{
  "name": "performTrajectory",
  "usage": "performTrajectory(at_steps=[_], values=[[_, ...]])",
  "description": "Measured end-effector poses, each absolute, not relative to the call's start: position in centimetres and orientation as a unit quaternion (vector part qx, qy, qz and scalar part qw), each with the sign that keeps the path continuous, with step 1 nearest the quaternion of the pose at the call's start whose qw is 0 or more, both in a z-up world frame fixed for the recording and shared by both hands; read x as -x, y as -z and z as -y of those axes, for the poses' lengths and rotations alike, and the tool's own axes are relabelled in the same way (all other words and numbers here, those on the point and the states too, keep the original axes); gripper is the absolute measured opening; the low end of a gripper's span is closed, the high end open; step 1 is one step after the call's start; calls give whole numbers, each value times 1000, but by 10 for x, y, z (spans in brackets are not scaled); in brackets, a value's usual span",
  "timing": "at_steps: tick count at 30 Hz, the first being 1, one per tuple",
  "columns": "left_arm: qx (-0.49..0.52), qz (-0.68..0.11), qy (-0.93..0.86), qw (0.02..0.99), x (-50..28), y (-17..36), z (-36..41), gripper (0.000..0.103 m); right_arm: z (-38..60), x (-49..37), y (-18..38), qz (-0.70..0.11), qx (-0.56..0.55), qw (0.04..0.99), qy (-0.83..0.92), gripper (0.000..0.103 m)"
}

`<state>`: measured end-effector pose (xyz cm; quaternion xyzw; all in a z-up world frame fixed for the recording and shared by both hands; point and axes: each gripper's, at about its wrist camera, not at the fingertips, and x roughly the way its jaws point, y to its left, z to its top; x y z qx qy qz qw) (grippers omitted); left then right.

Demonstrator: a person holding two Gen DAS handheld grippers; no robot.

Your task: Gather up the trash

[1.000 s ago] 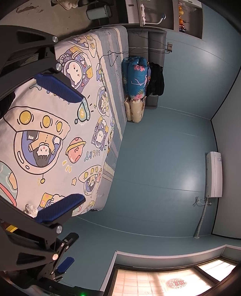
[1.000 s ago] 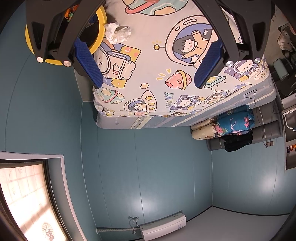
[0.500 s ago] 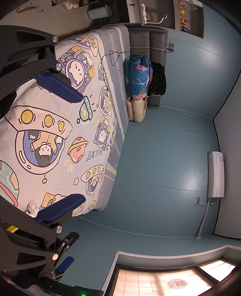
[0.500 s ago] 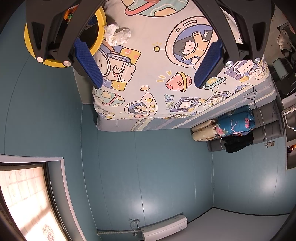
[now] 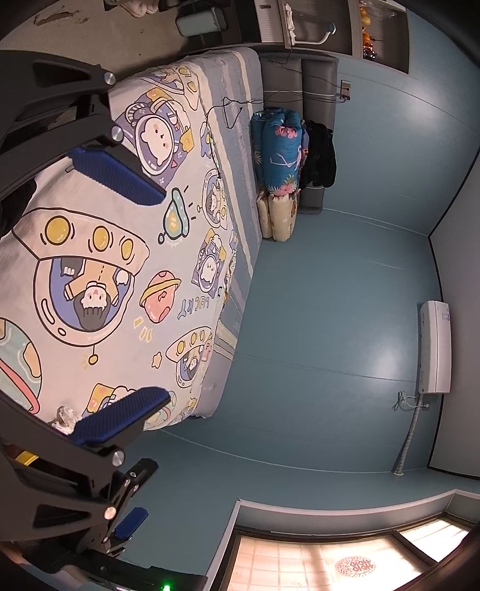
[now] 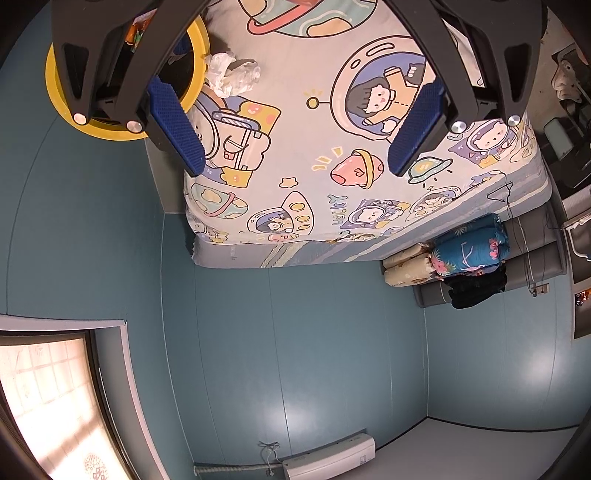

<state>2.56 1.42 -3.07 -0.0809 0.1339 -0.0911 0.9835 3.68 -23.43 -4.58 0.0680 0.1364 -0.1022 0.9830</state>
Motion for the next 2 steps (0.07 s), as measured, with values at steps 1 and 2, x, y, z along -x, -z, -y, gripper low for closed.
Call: performTrajectory(at_steps=[1, 2], values=[[81, -134, 91, 983, -26, 31, -15, 95, 234, -37, 46, -137, -69, 983, 102, 95], [81, -134, 90, 984, -26, 31, -15, 95, 234, -37, 46, -137, -69, 983, 102, 95]])
